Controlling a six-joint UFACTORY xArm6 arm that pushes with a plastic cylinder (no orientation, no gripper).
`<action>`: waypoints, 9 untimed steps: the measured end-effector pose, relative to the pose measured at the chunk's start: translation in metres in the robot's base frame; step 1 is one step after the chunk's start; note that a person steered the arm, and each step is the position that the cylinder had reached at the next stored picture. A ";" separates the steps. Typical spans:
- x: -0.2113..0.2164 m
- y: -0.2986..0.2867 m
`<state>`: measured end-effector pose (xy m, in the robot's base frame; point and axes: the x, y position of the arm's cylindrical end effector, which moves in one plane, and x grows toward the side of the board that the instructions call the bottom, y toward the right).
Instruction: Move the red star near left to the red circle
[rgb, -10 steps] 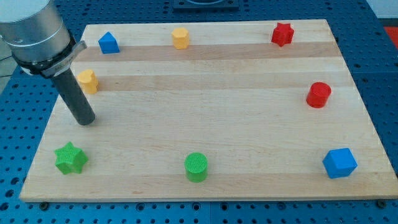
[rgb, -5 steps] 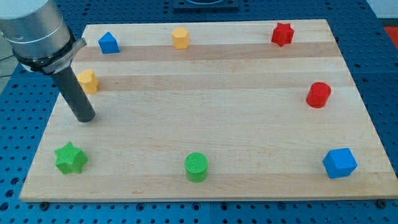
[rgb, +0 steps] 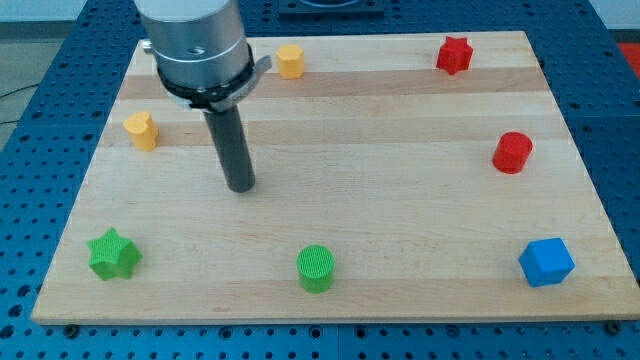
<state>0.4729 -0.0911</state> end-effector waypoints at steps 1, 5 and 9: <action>0.005 0.083; -0.019 0.318; -0.041 0.165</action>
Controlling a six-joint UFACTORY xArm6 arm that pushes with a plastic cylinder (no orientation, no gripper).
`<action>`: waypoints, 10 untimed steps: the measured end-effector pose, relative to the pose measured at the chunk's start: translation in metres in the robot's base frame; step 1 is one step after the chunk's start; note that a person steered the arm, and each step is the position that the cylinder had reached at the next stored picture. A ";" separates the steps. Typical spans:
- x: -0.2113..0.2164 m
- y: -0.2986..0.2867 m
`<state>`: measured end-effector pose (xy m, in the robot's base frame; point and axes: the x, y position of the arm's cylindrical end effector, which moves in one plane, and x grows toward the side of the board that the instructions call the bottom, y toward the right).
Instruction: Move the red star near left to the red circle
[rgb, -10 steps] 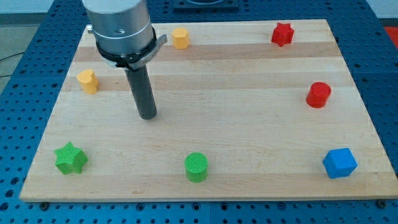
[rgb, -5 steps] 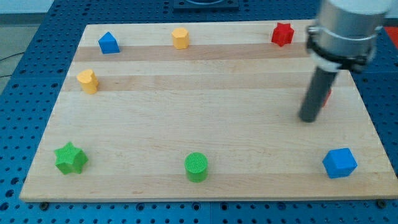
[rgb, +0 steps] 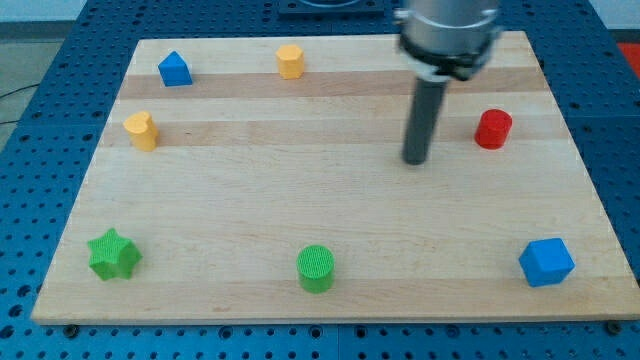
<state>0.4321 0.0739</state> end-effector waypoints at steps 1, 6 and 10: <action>-0.001 -0.043; -0.051 0.091; -0.215 0.139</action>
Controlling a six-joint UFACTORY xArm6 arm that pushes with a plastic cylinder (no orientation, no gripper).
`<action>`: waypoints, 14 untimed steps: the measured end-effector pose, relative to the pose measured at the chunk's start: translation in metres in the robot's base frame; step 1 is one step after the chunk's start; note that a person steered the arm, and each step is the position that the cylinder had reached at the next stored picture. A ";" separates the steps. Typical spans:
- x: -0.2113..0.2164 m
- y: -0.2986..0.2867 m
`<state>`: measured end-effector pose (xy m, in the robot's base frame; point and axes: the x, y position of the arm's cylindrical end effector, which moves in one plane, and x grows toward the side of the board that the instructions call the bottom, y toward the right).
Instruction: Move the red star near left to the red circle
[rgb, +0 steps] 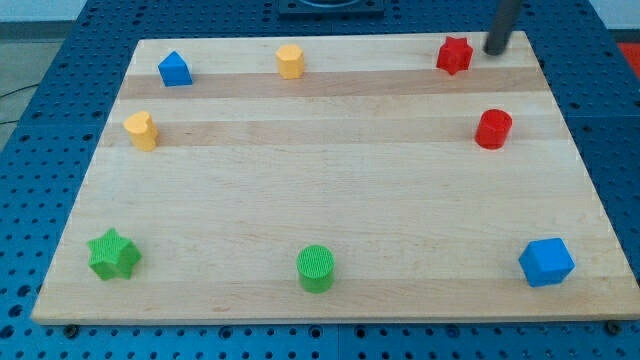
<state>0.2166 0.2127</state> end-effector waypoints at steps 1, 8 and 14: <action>-0.007 -0.078; 0.058 -0.021; 0.097 -0.059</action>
<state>0.3139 0.1541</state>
